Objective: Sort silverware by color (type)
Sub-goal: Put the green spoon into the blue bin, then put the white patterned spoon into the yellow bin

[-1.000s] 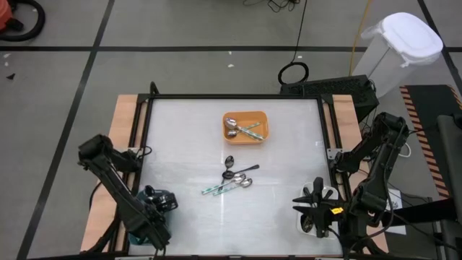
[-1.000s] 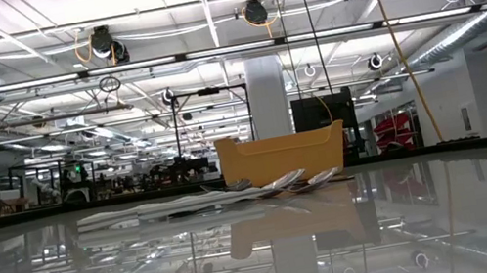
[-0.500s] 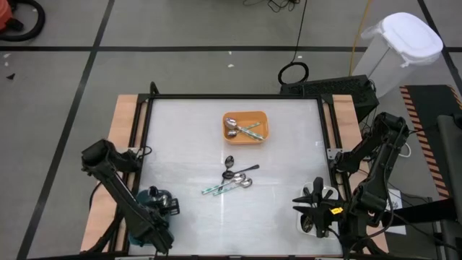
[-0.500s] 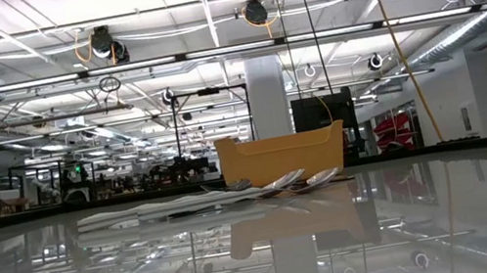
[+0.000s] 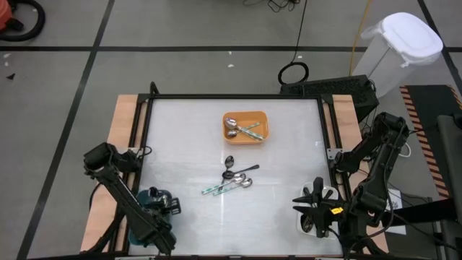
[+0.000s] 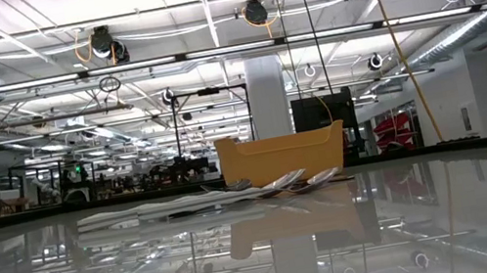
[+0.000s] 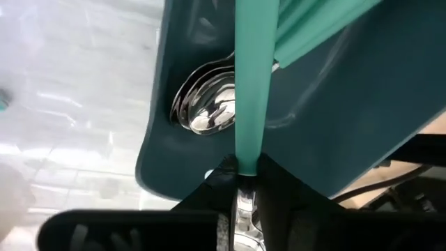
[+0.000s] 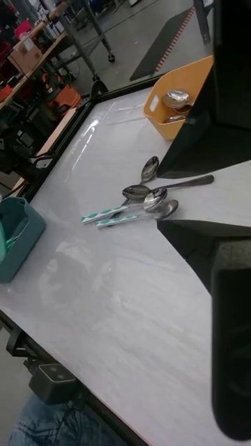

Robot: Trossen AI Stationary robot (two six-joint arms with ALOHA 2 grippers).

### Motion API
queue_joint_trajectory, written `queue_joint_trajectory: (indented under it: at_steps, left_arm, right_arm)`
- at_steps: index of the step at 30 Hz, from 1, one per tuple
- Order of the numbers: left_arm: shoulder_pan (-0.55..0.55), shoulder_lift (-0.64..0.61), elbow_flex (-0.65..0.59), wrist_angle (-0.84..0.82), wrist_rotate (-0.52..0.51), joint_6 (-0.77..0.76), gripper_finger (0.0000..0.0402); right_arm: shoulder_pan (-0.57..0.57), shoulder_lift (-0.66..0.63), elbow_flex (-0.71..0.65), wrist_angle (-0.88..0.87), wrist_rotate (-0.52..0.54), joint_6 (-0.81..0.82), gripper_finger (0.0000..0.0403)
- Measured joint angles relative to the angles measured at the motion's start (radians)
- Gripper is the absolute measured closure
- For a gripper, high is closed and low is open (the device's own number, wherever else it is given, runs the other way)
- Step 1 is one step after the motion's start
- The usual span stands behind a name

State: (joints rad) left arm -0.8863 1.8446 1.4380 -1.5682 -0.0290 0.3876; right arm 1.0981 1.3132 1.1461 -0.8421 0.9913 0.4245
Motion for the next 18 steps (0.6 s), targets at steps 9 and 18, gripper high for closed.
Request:
queue_joint_trajectory:
  at_steps: [9,18]
  left_arm:
    - [0.0,0.0,0.0,0.003,-0.077,-0.08,0.032]
    - [-0.001,0.0,0.0,0.009,-0.078,-0.103,0.0316]
  right_arm:
    - [0.0,0.0,0.0,0.0,0.0,0.0,0.0303]
    - [0.0,0.0,0.0,0.0,0.0,0.0,0.0303]
